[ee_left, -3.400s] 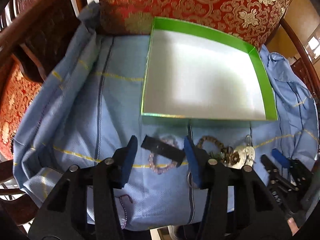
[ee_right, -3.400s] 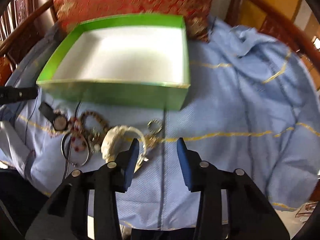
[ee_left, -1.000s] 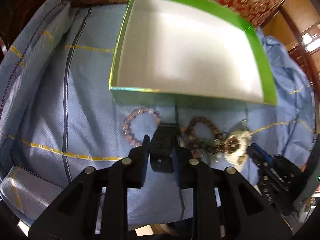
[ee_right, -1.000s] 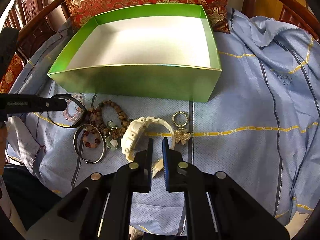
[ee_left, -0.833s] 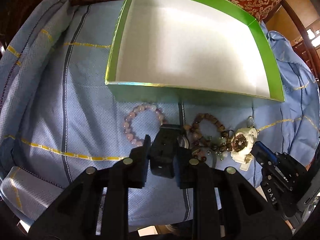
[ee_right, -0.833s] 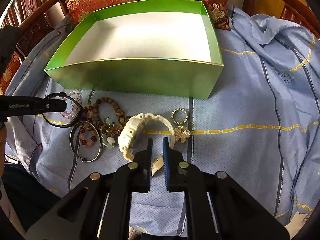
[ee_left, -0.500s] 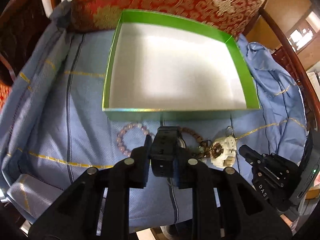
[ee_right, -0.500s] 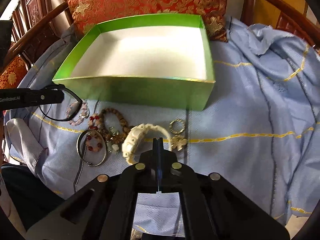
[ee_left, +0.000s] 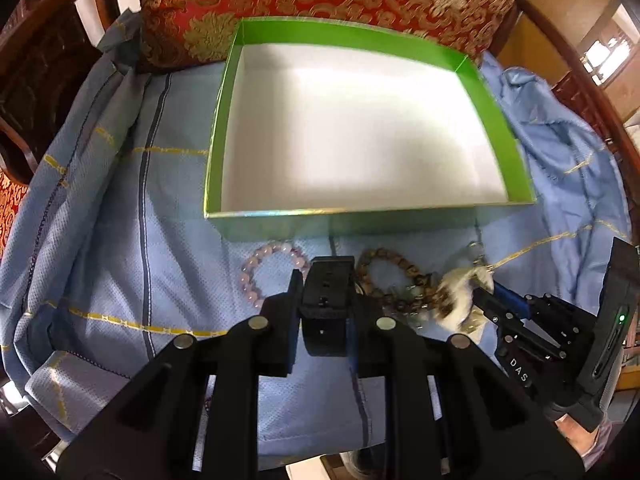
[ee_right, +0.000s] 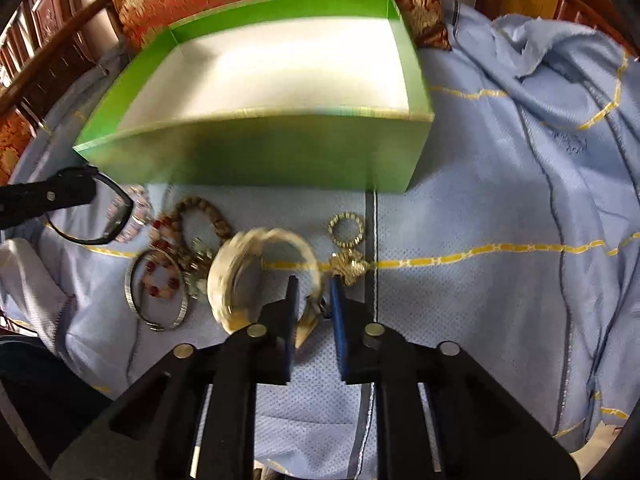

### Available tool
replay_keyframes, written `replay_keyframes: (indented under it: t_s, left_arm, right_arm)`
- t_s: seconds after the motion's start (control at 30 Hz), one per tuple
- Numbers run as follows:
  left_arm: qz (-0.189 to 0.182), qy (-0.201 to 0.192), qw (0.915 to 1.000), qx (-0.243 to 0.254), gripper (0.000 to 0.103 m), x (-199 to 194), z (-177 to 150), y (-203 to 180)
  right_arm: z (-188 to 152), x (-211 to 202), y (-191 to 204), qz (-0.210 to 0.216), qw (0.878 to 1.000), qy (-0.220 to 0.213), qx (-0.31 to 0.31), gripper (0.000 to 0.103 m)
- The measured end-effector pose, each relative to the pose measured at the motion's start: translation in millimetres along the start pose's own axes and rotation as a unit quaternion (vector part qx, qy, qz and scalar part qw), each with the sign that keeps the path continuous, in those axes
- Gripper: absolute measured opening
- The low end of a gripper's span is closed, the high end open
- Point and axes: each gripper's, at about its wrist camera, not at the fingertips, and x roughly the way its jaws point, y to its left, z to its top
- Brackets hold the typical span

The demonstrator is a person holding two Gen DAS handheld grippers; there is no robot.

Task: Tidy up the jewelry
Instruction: 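Carry both watches into the green box and open both tools to release them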

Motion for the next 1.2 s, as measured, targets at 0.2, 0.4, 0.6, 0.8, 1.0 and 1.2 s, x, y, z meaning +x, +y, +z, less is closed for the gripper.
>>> replay_keyframes:
  t_s: [0.2,0.4,0.6,0.8,1.0,1.2]
  left_arm:
    - [-0.036,-0.053,0.9978,0.014,0.019,-43,6,-7]
    - [-0.06,-0.084,0.9946,0.005,0.019,-60,25,-8]
    - [-0.035,-0.055,0.9977,0.021,0.019,-37,14,-18]
    - [-0.03,-0.049,0.9979,0.03,0.019,-30,11,-23]
    - [-0.033,-0.053,0.9975,0.033,0.019,-34,11,-26]
    - [-0.064,-0.092,0.9934,0.023,0.019,-63,30,-23]
  right_arm:
    - [16,-53,0,0.017,0.998,-0.064,-0.012,0.0]
    - [42,-86,6,-0.006,0.993,-0.108,-0.038,0.001]
    - [23,-36,-13,-0.058,0.997,-0.04,-0.036,0.049]
    - [6,16,-23,-0.031,0.999,0.011,-0.018,0.017]
    - [10,-31,-15,-0.002,0.999,-0.034,-0.033,0.016]
    - [48,-76,-8,0.033,0.994,-0.103,-0.026,0.017]
